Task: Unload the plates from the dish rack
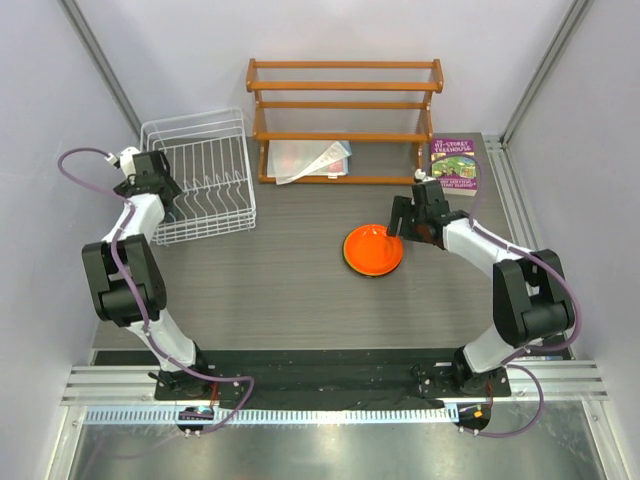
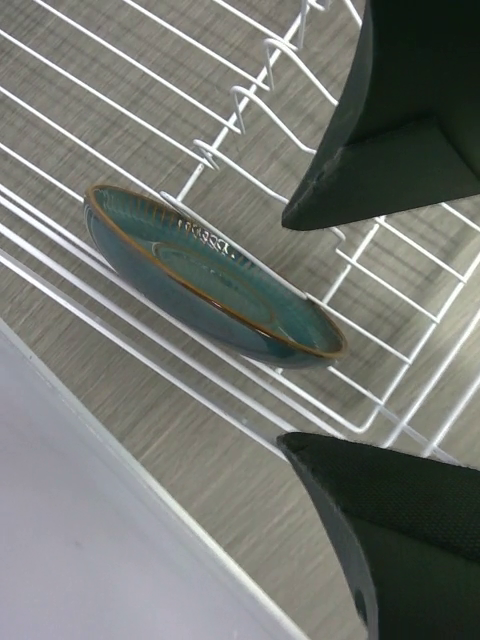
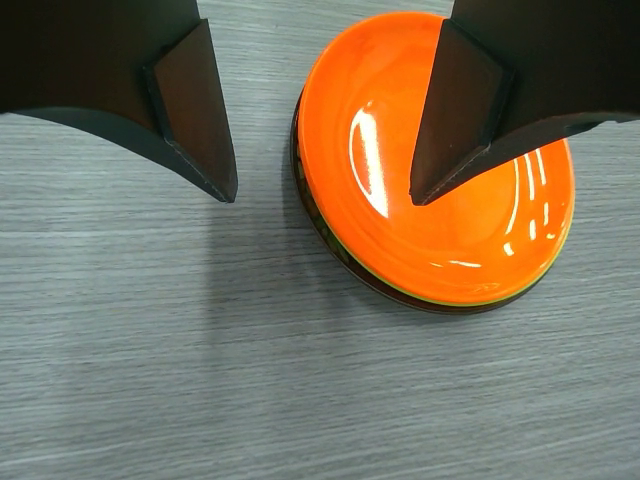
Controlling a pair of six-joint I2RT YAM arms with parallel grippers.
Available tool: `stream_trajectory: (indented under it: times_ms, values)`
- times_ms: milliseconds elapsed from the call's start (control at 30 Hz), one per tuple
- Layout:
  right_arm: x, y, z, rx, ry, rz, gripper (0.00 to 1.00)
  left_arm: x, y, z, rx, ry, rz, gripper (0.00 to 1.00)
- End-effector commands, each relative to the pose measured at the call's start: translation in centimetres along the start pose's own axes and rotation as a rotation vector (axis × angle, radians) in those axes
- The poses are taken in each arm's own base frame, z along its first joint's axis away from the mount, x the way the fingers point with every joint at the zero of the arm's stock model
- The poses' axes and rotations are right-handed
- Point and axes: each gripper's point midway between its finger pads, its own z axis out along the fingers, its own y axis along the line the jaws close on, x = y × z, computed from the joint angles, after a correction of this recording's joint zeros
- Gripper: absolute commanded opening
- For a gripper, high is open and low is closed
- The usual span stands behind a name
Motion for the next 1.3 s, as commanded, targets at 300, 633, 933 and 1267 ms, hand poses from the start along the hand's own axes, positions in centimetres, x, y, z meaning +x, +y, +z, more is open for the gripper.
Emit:
stream_trajectory:
  times_ms: [300,633,933,1267]
  values:
    - [-1.6,1.6,1.3,-0.051,-0.030,0.002,0.75,-2.1,-1.1,2.3,0.058,-0.058,-0.088,0.62]
    - [-1.0,2.1,2.3,-0.076,0.010,-0.004,0.75,-1.7,-0.6,4.0,0.039,-0.058,-0.104,0.40]
    - [-1.0,2.3,2.2,-0.085,0.011,-0.001,0.75,-1.4,-0.8,3.9,0.063,-0.056,-0.083,0.00]
    - [-0.8,2.3,1.1,-0.097,0.004,0.003,0.75,-4.5,-1.5,0.5,0.164,-0.131,-0.049,0.00]
